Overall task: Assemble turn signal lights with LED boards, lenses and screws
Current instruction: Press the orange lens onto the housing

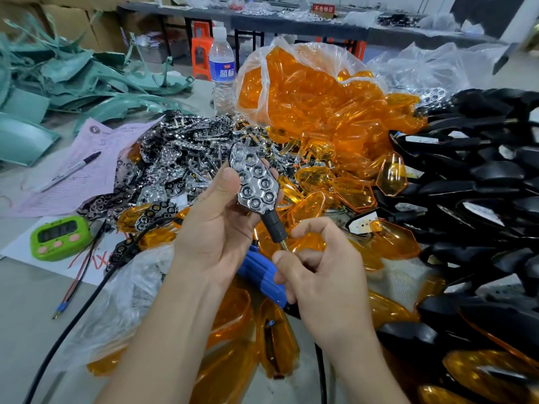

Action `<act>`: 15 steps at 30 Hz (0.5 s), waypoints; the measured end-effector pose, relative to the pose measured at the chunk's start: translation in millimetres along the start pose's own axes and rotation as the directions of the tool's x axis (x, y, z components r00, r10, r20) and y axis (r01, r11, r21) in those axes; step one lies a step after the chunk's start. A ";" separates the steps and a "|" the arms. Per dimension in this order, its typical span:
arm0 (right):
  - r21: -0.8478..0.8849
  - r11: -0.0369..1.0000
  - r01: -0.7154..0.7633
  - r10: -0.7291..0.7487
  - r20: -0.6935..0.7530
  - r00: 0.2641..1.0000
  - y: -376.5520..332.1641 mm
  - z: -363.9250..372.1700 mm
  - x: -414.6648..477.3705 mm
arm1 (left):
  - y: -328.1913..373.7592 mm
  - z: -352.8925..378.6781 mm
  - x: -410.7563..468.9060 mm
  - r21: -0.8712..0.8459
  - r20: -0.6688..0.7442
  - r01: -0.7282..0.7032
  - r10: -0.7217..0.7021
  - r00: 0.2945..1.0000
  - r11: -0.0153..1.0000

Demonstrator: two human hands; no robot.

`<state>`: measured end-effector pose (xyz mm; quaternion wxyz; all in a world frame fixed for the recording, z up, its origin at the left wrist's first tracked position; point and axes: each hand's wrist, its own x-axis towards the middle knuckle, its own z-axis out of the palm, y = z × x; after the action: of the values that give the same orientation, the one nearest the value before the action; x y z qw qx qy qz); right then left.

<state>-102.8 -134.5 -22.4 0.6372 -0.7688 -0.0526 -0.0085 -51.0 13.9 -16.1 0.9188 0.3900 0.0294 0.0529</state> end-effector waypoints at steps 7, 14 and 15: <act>-0.111 0.994 0.002 0.000 0.016 1.000 1.1 -2.1 2.4 | 1.8 -2.8 1.6 -0.077 0.052 -0.032 0.036 0.998 0.997; -0.140 0.990 0.024 -0.023 0.011 1.000 4.8 -0.5 1.0 | 3.9 -8.6 6.2 -0.025 0.086 -0.089 0.091 0.992 0.996; -0.132 0.991 0.012 -0.011 0.010 1.000 5.3 0.6 0.5 | 2.9 -7.8 6.1 -0.009 0.093 -0.091 0.091 0.991 0.996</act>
<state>-101.9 -134.8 -27.6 0.5848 -0.8089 -0.0595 -0.0120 -45.8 22.1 -19.6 0.9168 0.3906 -0.0316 0.0766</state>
